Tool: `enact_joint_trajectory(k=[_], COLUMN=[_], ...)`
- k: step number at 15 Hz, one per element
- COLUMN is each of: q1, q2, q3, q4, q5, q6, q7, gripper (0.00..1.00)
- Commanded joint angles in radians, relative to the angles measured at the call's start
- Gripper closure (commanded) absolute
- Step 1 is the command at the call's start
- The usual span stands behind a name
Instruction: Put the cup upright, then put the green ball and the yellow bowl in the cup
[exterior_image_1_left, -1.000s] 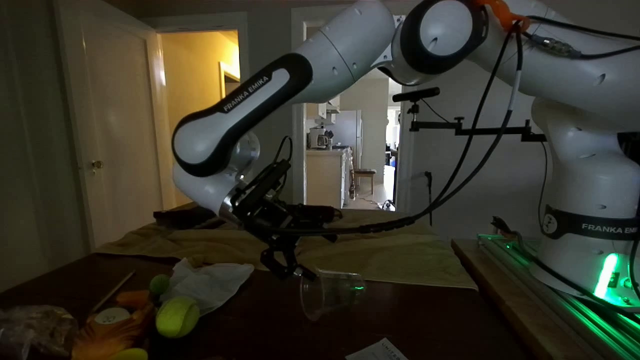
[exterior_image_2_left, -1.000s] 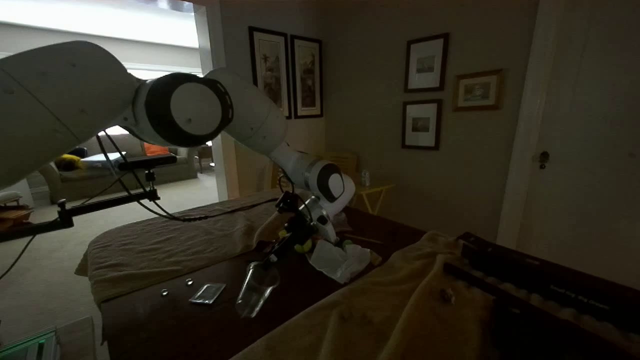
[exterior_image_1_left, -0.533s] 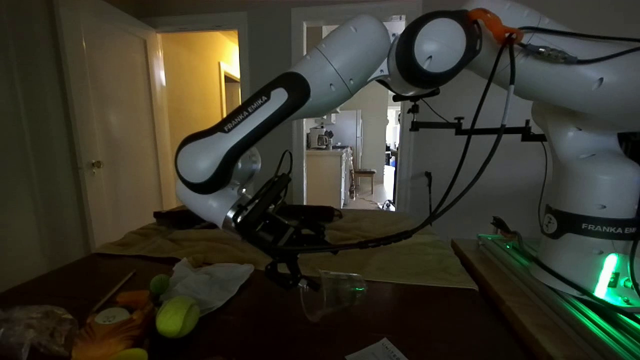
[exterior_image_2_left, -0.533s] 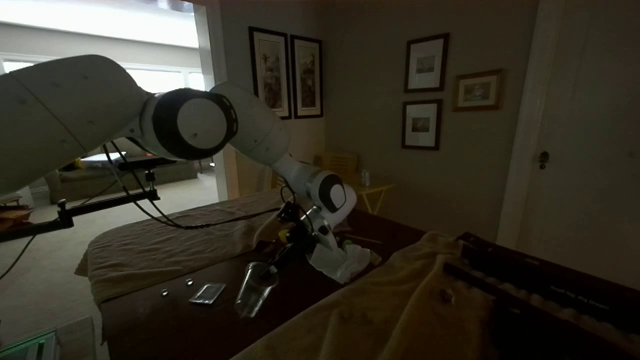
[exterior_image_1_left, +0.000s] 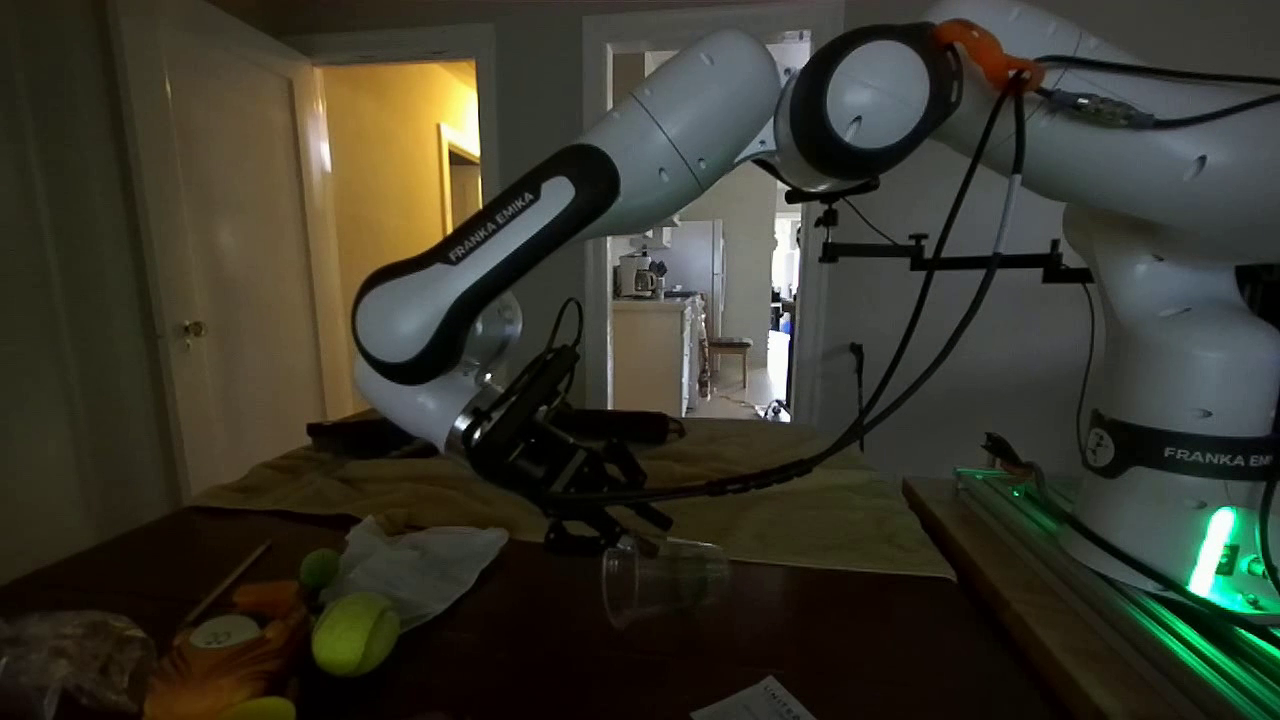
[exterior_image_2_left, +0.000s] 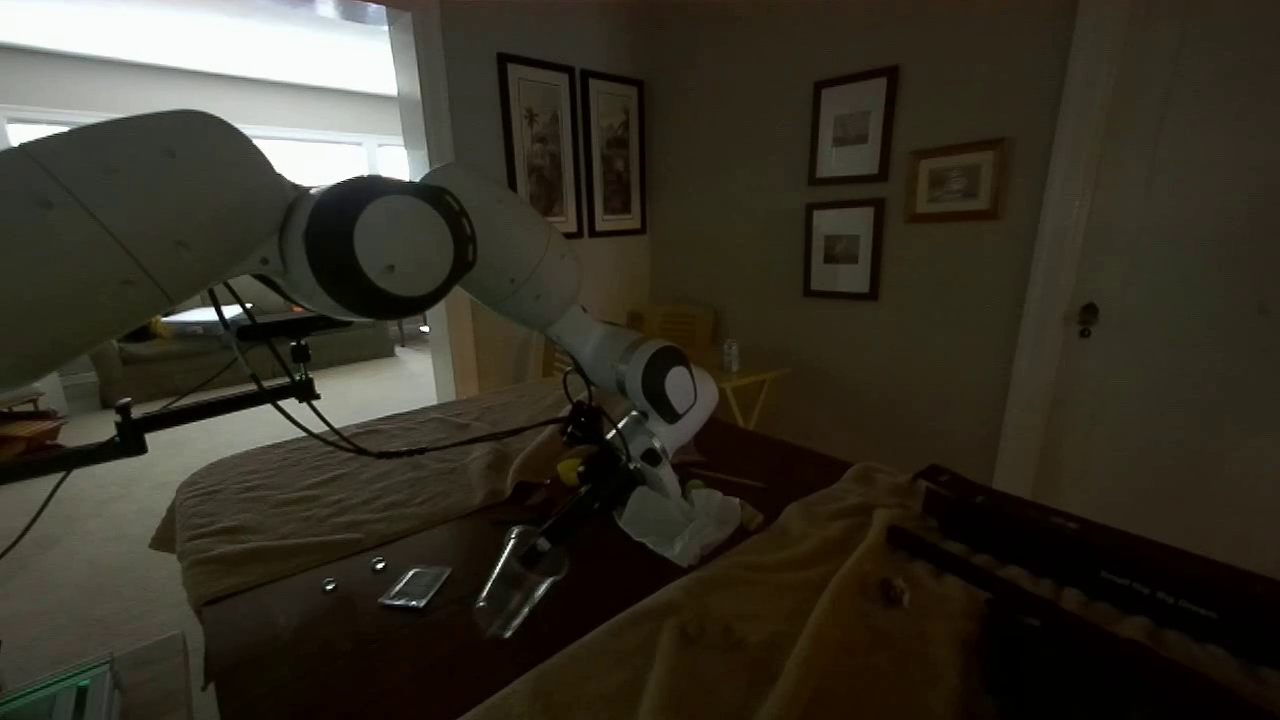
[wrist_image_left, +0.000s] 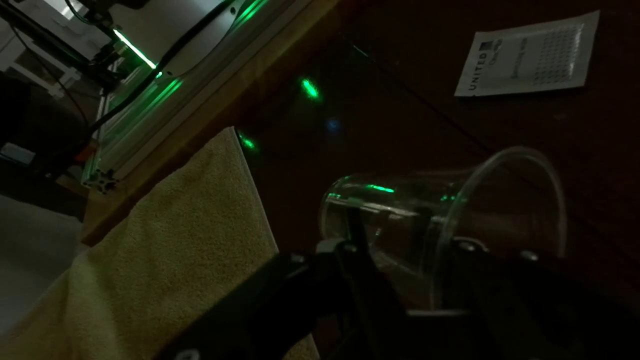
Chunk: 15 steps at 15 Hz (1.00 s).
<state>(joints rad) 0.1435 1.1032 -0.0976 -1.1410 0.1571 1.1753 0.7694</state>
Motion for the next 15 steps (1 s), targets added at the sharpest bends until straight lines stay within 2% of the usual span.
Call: enact_joint_trajectory(k=[1, 7, 11, 15], q1=[-0.001, 0.01, 0.028, 0.043], q2=[0.029, -0.014, -0.141, -0.223], q3=[0.005, -0.014, -0.069, -0.082], q4=[0.054, 0.051, 0.025, 0.065], q5=[-0.006, -0.041, -0.119, -0.181], q6=[-0.035, -0.038, -0.019, 0.017], q7=[0.031, 0.046, 0.127, 0.237], gripper=[0.98, 0.99, 0.99, 0.99])
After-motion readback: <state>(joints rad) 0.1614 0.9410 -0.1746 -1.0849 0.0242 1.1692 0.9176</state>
